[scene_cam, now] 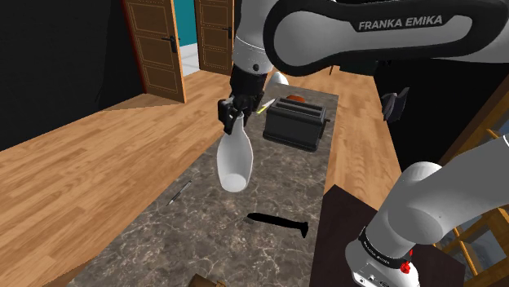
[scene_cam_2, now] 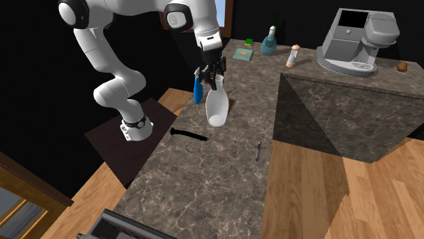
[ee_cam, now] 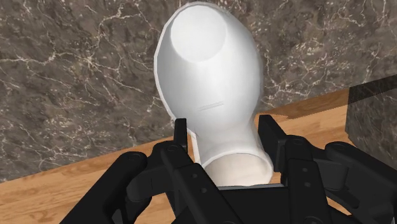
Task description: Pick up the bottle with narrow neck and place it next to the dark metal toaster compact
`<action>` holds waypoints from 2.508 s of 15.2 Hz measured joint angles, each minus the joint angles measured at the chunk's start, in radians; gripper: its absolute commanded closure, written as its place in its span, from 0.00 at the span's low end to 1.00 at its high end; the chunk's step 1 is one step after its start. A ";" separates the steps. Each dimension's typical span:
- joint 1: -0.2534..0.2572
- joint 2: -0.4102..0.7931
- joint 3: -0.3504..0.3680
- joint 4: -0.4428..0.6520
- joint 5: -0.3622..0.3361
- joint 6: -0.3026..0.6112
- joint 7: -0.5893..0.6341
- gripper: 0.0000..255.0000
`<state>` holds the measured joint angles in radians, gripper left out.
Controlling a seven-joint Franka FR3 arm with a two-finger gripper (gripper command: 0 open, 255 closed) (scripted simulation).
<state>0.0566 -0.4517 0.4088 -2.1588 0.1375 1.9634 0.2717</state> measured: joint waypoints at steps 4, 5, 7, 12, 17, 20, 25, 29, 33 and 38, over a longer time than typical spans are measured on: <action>-0.003 0.002 -0.005 0.052 -0.004 -0.050 0.000 1.00; -0.004 0.006 -0.006 0.068 -0.006 -0.062 0.000 1.00; -0.005 0.008 -0.007 0.100 -0.008 -0.092 0.003 1.00; -0.011 0.024 -0.013 0.179 -0.016 -0.156 0.003 1.00; -0.016 0.040 -0.014 0.261 -0.023 -0.223 0.007 1.00; -0.019 0.060 -0.011 0.318 -0.030 -0.261 0.013 1.00; -0.025 0.089 -0.010 0.418 -0.041 -0.332 0.018 1.00; -0.028 0.114 -0.007 0.500 -0.050 -0.390 0.025 1.00; -0.043 0.115 -0.047 0.510 -0.050 -0.402 -0.028 1.00; -0.076 0.109 -0.136 0.492 -0.049 -0.398 -0.149 1.00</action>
<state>-0.0190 -0.3432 0.2723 -1.6673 0.0881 1.5656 0.1228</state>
